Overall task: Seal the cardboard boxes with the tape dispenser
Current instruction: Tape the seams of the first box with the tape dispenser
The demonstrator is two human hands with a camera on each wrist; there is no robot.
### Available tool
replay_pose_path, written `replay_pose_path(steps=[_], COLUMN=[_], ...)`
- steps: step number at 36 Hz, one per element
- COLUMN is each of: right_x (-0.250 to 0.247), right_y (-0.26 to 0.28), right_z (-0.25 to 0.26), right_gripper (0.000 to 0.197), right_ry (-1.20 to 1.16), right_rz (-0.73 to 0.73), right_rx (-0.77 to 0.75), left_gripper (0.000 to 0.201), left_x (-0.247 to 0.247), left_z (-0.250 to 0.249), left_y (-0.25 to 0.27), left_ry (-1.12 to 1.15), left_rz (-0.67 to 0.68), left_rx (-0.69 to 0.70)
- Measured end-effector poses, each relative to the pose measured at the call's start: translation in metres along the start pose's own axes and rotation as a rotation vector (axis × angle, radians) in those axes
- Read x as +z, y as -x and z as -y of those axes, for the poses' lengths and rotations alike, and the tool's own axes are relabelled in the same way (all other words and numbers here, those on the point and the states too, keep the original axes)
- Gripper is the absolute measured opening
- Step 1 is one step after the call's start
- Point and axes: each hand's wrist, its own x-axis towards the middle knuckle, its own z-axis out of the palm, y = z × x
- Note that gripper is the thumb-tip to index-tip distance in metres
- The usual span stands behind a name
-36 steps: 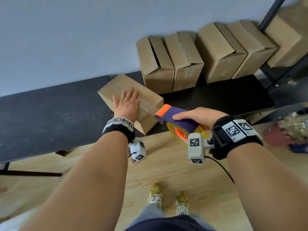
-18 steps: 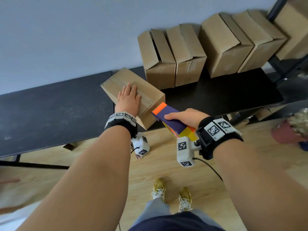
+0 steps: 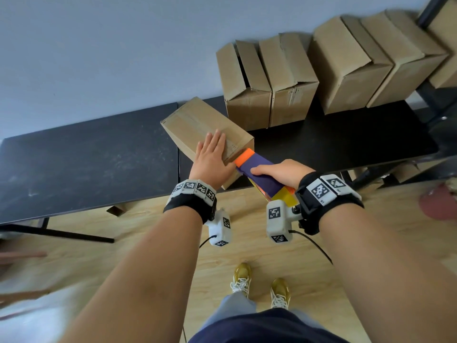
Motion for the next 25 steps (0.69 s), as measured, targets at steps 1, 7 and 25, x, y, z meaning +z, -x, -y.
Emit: replay_pose_path(steps=[1, 7, 25], right_x=[0.0, -0.001, -0.014], right_y=[0.0, 0.001, 0.017], right_z=[0.0, -0.001, -0.016], right_gripper=[0.051, 0.049, 0.046], right_ry=[0.004, 0.018, 0.044], right_rz=[-0.001, -0.005, 0.054], right_rx=[-0.001, -0.003, 0.009], left_gripper=[0.076, 0.065, 0.059], left_x=[-0.001, 0.003, 0.009], left_z=[0.001, 0.003, -0.004], left_y=[0.001, 0.0, -0.002], left_ry=[-0.018, -0.212, -0.277], left_rz=[0.016, 0.054, 0.091], left_rx=[0.014, 0.037, 0.01])
